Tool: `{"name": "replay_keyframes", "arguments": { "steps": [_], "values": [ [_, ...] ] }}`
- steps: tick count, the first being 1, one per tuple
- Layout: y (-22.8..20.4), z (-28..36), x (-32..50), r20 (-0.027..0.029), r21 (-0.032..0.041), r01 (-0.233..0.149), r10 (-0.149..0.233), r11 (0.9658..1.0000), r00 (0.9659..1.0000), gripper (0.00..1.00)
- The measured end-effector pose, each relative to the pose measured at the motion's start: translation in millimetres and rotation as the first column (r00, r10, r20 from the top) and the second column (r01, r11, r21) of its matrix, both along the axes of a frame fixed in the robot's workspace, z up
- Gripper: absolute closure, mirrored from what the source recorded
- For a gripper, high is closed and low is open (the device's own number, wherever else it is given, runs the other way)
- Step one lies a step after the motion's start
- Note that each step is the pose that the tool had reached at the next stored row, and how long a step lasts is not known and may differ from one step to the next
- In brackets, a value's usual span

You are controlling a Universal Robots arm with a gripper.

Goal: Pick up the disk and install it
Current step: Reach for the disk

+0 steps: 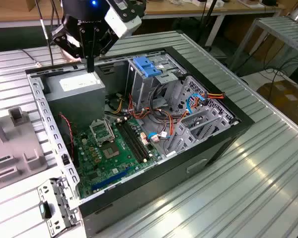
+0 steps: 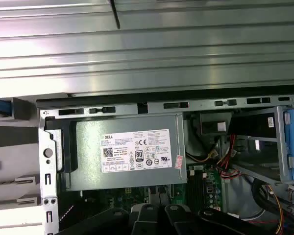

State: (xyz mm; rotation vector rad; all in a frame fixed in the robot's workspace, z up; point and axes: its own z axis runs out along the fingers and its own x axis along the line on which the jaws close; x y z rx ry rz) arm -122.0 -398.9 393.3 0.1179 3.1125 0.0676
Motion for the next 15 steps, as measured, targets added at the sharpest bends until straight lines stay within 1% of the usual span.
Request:
{"name": "replay_keyframes", "arguments": {
  "steps": [9,15],
  "values": [
    [0.0,0.0,-6.7,0.0001,0.0,0.0,0.0,1.0,1.0,0.89],
    [0.0,0.0,-8.2,0.0,0.0,0.0,0.0,1.0,1.0,0.89]
  ]
}}
